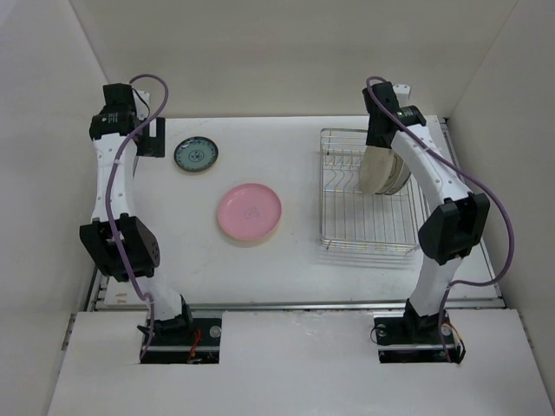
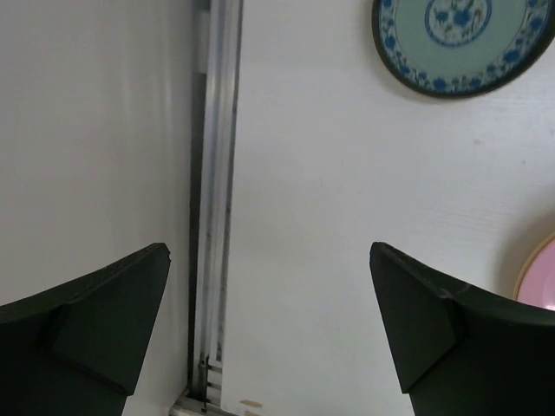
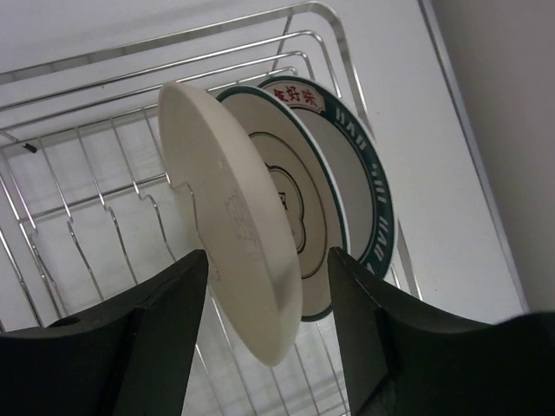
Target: Unload the plates from the dish rack
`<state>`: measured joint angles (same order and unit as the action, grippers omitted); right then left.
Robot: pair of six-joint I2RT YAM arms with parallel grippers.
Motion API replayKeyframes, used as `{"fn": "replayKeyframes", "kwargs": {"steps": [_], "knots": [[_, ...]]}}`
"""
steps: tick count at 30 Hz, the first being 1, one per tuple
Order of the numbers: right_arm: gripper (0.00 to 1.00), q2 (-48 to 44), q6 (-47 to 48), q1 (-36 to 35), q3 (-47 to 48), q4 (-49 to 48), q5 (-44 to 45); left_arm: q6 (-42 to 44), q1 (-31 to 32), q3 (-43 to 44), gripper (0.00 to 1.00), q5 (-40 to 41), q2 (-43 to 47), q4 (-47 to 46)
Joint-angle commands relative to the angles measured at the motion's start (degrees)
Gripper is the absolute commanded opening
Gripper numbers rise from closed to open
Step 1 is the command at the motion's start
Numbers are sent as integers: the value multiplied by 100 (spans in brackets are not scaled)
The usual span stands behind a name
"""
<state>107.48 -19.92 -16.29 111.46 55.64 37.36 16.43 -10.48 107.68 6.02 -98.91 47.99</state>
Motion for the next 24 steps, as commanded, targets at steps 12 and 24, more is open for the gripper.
{"fn": "replayKeyframes", "kwargs": {"steps": [12,24], "knots": [[36,317,129,135,-405,-641,-468,-307,20,-607,100,-566,566,677],[0,-130,779,-40,514,-282,736,-421,20,-608,100,-1068,751,800]]}}
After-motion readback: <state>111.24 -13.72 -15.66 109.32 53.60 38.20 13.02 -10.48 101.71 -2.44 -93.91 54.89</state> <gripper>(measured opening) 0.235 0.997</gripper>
